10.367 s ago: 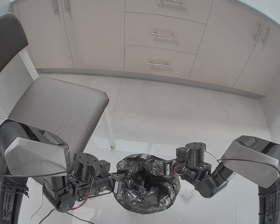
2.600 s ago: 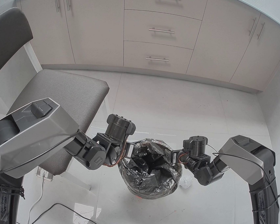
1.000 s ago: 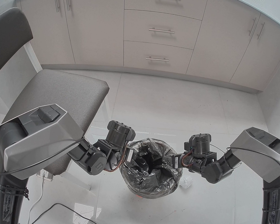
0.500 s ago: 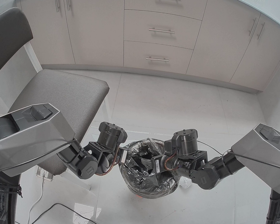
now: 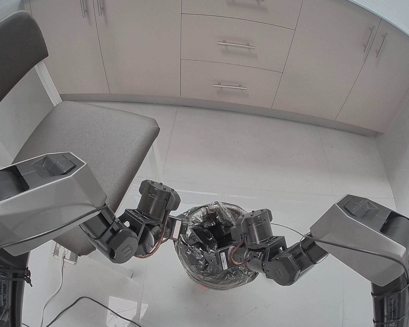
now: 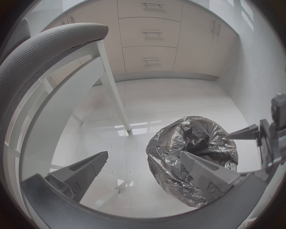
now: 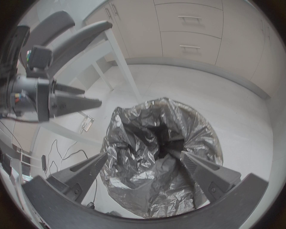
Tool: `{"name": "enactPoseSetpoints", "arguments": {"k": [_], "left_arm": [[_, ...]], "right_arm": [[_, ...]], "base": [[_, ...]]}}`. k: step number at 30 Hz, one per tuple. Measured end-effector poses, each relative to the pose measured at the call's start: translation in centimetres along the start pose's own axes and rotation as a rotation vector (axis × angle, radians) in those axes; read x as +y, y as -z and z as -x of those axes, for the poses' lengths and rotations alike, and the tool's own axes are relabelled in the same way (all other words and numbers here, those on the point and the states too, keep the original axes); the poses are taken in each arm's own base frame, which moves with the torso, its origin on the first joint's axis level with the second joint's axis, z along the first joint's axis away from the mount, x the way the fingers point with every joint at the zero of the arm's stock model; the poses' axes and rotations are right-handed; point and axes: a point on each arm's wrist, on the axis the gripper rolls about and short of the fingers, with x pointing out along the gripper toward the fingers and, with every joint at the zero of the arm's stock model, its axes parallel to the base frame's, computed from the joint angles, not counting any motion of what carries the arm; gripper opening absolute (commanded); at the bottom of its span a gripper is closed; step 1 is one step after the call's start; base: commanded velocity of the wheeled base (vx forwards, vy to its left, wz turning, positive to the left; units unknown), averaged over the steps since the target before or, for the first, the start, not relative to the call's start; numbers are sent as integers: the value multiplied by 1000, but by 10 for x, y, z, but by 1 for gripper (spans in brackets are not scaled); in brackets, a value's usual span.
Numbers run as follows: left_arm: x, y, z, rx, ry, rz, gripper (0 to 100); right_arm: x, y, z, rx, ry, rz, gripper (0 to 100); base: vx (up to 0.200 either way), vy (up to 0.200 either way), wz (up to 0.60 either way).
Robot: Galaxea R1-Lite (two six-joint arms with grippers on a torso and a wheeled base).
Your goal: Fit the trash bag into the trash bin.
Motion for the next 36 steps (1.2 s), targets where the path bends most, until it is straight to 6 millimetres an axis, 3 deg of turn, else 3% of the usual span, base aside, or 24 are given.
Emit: {"name": "enactPoseSetpoints", "arguments": {"k": [15,36], "left_arm": [[-1,5,-5,12,-2,-4,100],[-2,10,-11,9,-4,6,100]], "right_arm": [[-23,16,-31,40,40,-33,100],[-5,23,-38,59,-54,-10,100]], "base": [[0,0,0],[0,0,0]]}}
